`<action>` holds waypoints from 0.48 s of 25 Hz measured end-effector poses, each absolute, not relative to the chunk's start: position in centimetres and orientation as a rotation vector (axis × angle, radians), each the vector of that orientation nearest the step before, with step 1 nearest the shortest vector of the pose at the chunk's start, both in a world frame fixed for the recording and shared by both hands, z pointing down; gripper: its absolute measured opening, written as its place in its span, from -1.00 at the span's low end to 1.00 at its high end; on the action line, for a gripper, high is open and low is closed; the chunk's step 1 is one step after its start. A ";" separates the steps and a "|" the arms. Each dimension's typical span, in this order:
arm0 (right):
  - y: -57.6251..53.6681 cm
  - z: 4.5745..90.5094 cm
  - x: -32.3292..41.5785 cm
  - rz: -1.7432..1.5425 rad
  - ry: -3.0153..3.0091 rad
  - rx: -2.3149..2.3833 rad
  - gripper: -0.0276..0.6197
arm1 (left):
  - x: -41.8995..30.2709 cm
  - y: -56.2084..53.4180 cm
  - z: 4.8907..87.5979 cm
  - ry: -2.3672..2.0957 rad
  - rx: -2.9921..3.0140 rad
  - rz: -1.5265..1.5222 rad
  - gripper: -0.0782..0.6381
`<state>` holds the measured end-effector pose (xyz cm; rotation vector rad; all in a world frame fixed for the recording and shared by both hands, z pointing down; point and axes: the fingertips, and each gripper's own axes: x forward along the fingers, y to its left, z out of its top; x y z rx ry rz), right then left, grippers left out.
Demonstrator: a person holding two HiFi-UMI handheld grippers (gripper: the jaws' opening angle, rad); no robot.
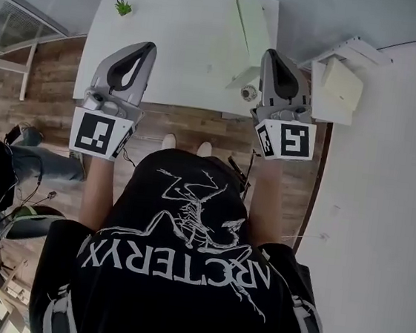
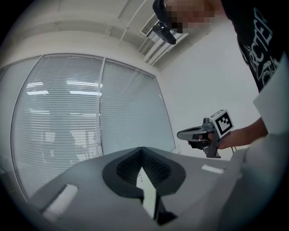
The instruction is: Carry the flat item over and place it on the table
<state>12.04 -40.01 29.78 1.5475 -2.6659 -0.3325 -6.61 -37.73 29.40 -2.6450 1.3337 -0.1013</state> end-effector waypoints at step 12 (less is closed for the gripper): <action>-40.1 29.3 11.3 -0.338 -2.656 1.515 -0.88 | -6.5 -37.7 28.5 1.339 -2.603 -0.089 -0.79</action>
